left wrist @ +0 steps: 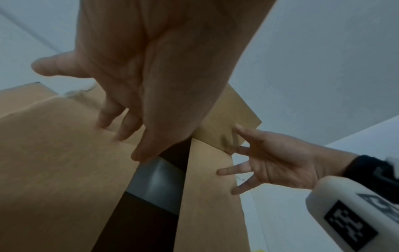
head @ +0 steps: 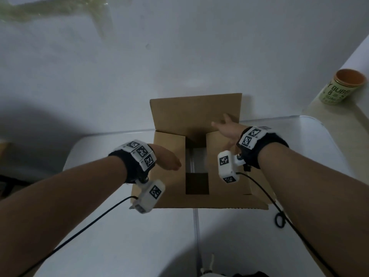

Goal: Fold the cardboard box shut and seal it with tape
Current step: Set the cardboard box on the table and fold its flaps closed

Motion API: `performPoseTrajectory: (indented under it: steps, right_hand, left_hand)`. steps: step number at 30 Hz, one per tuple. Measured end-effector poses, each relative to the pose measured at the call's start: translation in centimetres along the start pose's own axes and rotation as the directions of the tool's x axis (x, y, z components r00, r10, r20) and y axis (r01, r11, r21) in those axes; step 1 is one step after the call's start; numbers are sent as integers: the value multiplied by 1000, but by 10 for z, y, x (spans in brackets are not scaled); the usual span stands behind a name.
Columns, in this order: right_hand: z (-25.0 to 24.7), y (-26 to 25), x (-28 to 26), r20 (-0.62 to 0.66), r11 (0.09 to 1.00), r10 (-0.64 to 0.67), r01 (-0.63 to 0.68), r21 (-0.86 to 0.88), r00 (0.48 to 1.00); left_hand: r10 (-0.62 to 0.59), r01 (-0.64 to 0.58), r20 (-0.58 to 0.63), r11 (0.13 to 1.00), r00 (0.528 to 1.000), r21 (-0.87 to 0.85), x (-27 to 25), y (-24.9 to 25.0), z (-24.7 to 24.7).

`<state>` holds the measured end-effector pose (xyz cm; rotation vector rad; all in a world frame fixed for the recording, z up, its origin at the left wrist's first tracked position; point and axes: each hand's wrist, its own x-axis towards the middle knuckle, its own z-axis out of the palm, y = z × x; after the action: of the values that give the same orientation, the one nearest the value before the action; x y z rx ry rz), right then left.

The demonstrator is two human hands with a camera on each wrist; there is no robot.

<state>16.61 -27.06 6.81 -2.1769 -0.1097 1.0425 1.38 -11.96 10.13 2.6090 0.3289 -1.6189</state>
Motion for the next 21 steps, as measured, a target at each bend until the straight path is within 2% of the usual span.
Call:
performPoseTrajectory:
  steps: [2,4,5,6,8,9,10,11,13,15,17,19,21]
  right_hand:
    - [-5,-8,-3,-34,984,-34,27,-178,999]
    - [-13,-20,-7,-100,934,-144,102,-342,984]
    - [-17,-26,-9,-157,918,-218,147,-369,963]
    - [-20,-31,-12,-237,908,-289,187,-375,927]
    - [-24,-39,-13,-419,893,-414,271,-359,808]
    - [-25,-42,-16,-480,882,-458,315,-350,748]
    - [-25,-44,-18,-492,873,-481,342,-348,726]
    - [-24,-44,-19,-472,868,-485,340,-361,736]
    - [-21,-47,-22,-384,870,-423,248,-426,821]
    - [-16,-44,-26,-291,882,-298,145,-449,909]
    - [-9,-31,-33,-142,860,-169,76,-504,975]
    - [-2,-10,-33,-37,875,-46,22,-483,998]
    - [1,4,-37,3,918,-1,2,-396,1000]
  left_hand:
    - [7,-7,-1,1000,1000,7,1,-2,-2]
    - [5,-5,-14,1000,1000,0,0,-3,-5]
    - [8,-8,-20,1000,1000,5,-1,-3,-6]
    - [17,-17,-23,1000,1000,12,-2,-3,-6]
    - [26,-25,-24,999,999,23,-2,-4,-5]
    - [26,-25,-27,999,999,25,-3,-4,-4]
    - [26,-25,-32,999,999,24,-5,-3,-3]
    - [27,-27,-41,999,999,18,-7,-2,-2]
    - [39,-39,-59,999,998,3,-9,-2,0]
    - [48,-50,-87,998,995,-26,-11,-4,1]
    - [64,-74,-117,994,991,-79,-13,-7,2]
    - [77,-86,-93,991,993,-102,-18,-9,5]
    - [67,-73,-71,993,995,-88,-25,-10,7]
